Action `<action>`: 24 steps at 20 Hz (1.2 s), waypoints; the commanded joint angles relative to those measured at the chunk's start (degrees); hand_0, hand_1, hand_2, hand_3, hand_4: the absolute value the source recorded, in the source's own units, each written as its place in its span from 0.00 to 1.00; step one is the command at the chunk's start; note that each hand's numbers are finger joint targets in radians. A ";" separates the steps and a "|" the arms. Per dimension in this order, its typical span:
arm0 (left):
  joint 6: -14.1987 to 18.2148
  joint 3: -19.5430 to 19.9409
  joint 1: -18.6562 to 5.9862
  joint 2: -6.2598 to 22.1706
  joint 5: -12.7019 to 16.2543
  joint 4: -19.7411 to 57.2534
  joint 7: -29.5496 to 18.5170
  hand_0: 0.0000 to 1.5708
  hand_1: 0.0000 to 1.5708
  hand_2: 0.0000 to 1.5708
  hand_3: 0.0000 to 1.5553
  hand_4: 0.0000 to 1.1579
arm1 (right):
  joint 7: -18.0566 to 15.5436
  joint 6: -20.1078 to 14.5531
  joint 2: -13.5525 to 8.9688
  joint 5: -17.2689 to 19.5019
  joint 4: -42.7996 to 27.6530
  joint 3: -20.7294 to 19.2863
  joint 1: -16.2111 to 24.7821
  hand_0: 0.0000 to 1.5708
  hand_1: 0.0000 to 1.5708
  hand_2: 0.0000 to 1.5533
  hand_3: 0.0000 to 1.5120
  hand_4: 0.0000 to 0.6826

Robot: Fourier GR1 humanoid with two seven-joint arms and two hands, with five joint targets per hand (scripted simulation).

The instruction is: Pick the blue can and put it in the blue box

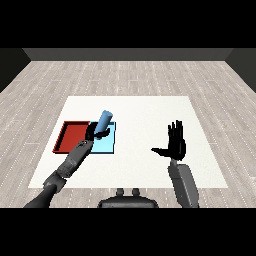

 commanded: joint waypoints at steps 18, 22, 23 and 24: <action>-3.57 5.06 -7.62 -7.53 -2.00 29.98 10.76 0.00 0.00 0.00 0.00 0.00 | -3.55 0.13 2.92 1.99 6.22 -1.02 -0.57 0.00 0.00 0.00 0.00 0.00; -4.38 4.57 -8.21 -6.48 -3.84 30.33 11.72 0.00 0.00 0.00 0.00 0.00 | 0.15 1.63 -0.14 -0.56 5.58 -4.39 -3.67 0.00 0.00 0.00 0.00 0.00; -3.85 4.87 -8.07 -6.30 -3.62 30.21 10.16 0.00 0.00 0.00 0.00 0.00 | -6.20 5.52 1.53 -1.33 12.36 -5.20 -2.67 0.00 0.00 0.00 0.00 0.00; 0.63 5.21 -9.07 -9.17 -4.01 29.25 11.54 0.00 0.00 0.00 0.00 0.00 | -3.83 3.41 0.46 0.45 11.53 -5.10 -5.42 0.00 0.00 0.00 0.00 0.00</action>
